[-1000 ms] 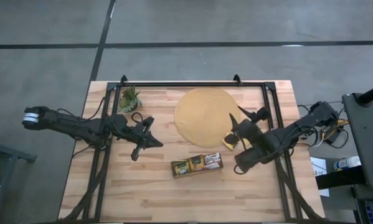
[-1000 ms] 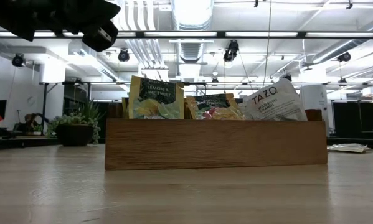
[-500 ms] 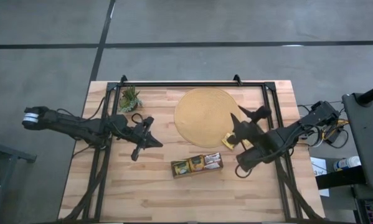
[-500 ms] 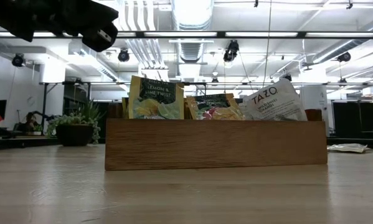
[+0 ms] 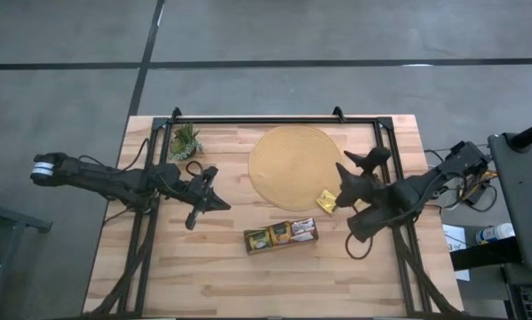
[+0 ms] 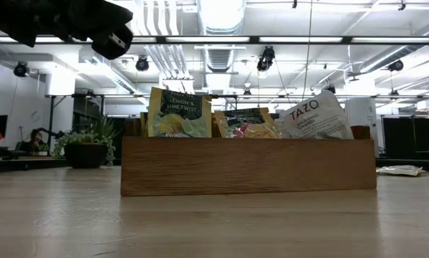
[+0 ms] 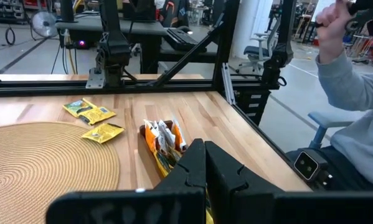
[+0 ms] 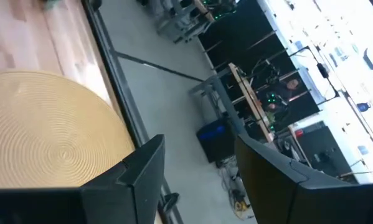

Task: Pick & Place Tea
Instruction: Put the yellow tea bag into the left section of the wooden organizer

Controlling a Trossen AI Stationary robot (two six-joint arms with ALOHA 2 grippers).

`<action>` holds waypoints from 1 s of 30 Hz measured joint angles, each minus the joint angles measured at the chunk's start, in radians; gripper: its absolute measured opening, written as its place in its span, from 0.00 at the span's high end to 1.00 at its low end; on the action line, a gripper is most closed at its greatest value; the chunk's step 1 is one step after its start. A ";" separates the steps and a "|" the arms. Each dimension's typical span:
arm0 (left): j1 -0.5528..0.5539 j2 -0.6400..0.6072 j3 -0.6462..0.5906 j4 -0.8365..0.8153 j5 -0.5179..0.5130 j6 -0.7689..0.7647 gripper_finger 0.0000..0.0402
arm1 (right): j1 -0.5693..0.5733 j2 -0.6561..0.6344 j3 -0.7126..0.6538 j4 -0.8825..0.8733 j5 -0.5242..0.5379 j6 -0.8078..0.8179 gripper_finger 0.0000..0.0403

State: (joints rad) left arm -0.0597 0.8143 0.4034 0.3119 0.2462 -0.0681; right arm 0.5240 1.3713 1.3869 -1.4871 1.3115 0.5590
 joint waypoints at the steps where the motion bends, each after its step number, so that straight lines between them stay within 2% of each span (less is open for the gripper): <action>1: 0.000 0.000 0.000 0.000 0.000 0.000 1.00 | 0.000 -0.009 0.000 0.006 0.003 -0.012 0.52; 5: 0.000 0.000 0.000 0.000 0.000 0.000 1.00 | 0.000 -0.057 -0.002 0.122 0.045 -0.100 0.52; 7: 0.000 0.000 0.000 0.000 0.000 0.000 1.00 | 0.014 -0.097 -0.012 0.311 -0.005 -0.281 0.52; 8: 0.000 0.000 0.000 0.000 0.000 0.000 1.00 | 0.021 -0.126 -0.028 0.466 -0.101 -0.456 0.52; 9: 0.000 0.000 0.000 0.000 0.000 0.000 1.00 | 0.026 -0.161 -0.054 0.666 -0.300 -0.686 0.52; 10: 0.000 0.000 0.000 0.000 0.000 0.000 1.00 | 0.025 -0.204 -0.093 0.867 -0.584 -0.899 0.52; 11: 0.000 0.000 0.000 0.000 0.000 -0.002 1.00 | 0.003 -0.251 -0.148 1.067 -0.895 -1.069 0.52; 12: 0.000 0.000 0.000 0.000 0.000 -0.008 1.00 | -0.040 -0.286 -0.204 1.253 -1.122 -1.150 0.52; 13: 0.000 0.000 0.000 0.001 0.000 -0.018 1.00 | -0.096 -0.315 -0.244 1.408 -1.258 -1.167 0.52; 14: 0.000 0.000 0.000 0.001 0.000 -0.035 1.00 | -0.154 -0.346 -0.281 1.490 -1.313 -1.159 0.52; 17: -0.010 0.000 0.001 -0.012 0.000 -0.077 1.00 | -0.329 -0.383 -0.366 1.516 -1.340 -1.020 0.52; 20: -0.011 0.000 0.000 -0.037 0.005 -0.063 1.00 | -0.445 -0.372 -0.408 1.370 -1.445 -0.904 0.52; 23: -0.011 -0.005 0.000 -0.033 0.004 -0.054 1.00 | -0.476 -0.374 -0.398 1.386 -1.461 -0.862 0.52; 26: -0.011 -0.008 0.000 -0.040 0.004 -0.057 1.00 | -0.470 -0.357 -0.362 1.292 -1.378 -0.851 0.52; 30: -0.011 -0.010 0.000 -0.036 0.004 -0.058 1.00 | -0.469 -0.323 -0.264 1.053 -1.305 -0.747 0.52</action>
State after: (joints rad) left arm -0.0709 0.8047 0.4038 0.2761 0.2504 -0.1265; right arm 0.0545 1.0485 1.1226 -0.4343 0.0062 -0.1876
